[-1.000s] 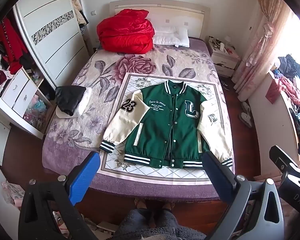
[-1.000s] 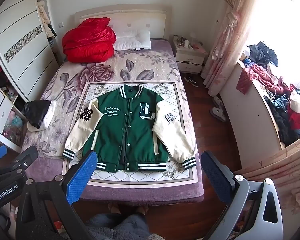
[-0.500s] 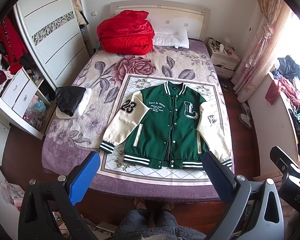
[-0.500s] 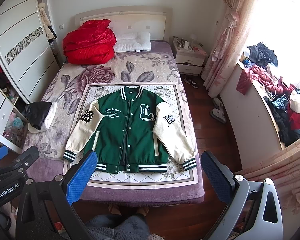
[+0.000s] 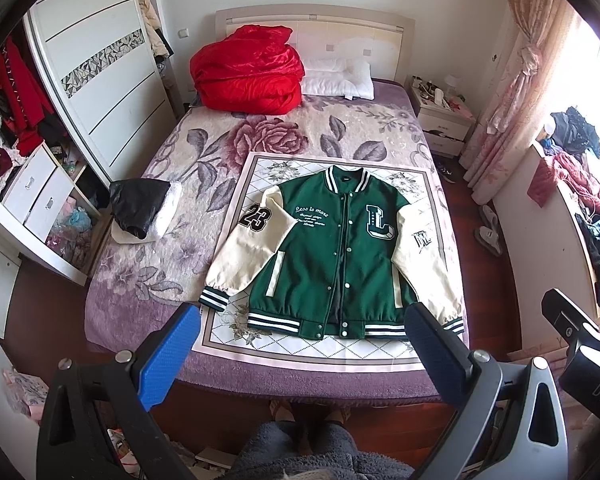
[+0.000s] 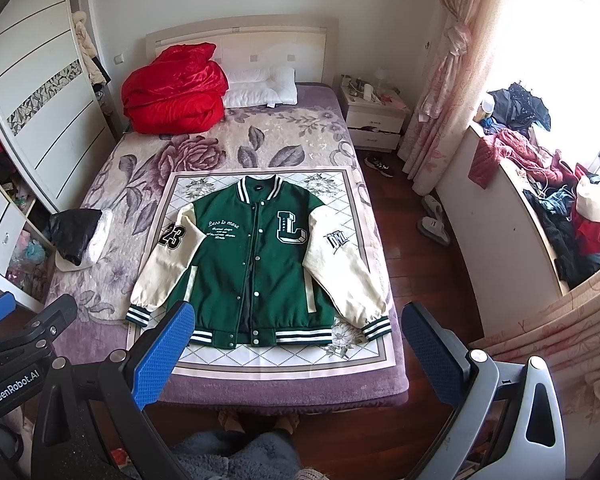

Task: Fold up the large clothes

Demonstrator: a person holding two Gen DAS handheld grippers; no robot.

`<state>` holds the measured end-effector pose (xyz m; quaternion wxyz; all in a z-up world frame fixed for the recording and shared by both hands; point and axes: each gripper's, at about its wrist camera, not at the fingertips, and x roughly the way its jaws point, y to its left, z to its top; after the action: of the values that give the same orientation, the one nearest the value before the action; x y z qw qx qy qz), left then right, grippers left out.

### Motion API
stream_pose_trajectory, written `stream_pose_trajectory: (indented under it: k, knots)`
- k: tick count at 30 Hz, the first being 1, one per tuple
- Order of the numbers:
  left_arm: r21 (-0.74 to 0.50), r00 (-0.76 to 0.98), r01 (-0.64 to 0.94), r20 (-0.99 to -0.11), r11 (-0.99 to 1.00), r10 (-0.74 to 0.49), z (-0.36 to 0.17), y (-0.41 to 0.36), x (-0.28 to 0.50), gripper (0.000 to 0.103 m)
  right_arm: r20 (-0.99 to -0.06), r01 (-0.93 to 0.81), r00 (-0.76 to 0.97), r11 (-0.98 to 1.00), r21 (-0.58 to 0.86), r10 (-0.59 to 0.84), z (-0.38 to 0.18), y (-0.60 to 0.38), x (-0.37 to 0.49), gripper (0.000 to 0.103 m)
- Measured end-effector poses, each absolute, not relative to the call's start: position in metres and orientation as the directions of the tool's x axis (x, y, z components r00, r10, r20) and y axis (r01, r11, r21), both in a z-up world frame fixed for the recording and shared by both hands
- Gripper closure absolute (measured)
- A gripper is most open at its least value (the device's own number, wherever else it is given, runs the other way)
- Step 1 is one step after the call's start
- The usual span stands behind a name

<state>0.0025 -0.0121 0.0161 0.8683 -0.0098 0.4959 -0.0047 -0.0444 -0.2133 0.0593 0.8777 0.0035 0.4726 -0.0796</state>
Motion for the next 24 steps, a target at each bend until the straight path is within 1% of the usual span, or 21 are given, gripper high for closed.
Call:
stream_pose_trajectory:
  k: [24]
  knots:
    - [-0.014,0.512,-0.003,-0.859,1.000,-0.010,0.0160,-0.0119,0.0001,0.000,-0.830,0.142,0.542,0.988,-0.061,-0.129,0.0636,-0.2089,-0.0462,0.000]
